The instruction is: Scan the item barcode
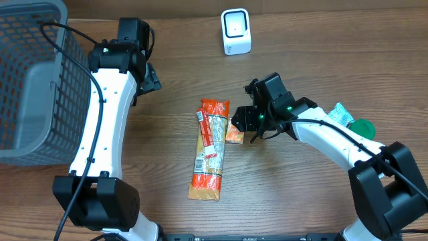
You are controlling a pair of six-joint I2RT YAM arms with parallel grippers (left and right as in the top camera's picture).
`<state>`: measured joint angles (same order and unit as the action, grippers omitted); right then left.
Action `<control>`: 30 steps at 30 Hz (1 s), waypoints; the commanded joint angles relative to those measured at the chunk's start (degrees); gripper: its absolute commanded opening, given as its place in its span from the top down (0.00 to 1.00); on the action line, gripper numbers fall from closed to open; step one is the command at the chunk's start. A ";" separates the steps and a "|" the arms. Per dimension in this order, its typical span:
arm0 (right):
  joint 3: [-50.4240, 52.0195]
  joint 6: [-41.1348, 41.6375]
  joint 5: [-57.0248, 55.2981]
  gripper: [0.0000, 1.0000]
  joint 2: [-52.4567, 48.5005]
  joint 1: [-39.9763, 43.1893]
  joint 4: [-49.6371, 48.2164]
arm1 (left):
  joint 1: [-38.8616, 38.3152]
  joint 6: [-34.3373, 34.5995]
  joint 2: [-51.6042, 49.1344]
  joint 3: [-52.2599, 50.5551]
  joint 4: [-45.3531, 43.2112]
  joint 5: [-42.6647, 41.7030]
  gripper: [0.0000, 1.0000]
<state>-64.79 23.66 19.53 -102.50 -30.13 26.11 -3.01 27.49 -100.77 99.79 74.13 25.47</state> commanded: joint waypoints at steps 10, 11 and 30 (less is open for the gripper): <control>1.11 9.62 -5.81 0.65 -0.22 -2.34 1.60 | -0.39 0.17 0.39 0.72 -0.07 -0.07 0.00; 1.22 9.62 -5.81 0.66 -0.28 -2.45 1.84 | -0.39 0.17 0.39 0.72 -0.07 -0.07 0.00; 5.55 12.61 -5.99 0.67 -0.50 -2.49 -2.51 | -0.39 0.17 0.39 0.72 -0.07 -0.07 0.00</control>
<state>-59.55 35.88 14.15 -102.74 -32.51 24.40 -3.01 27.49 -100.77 99.79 74.13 25.47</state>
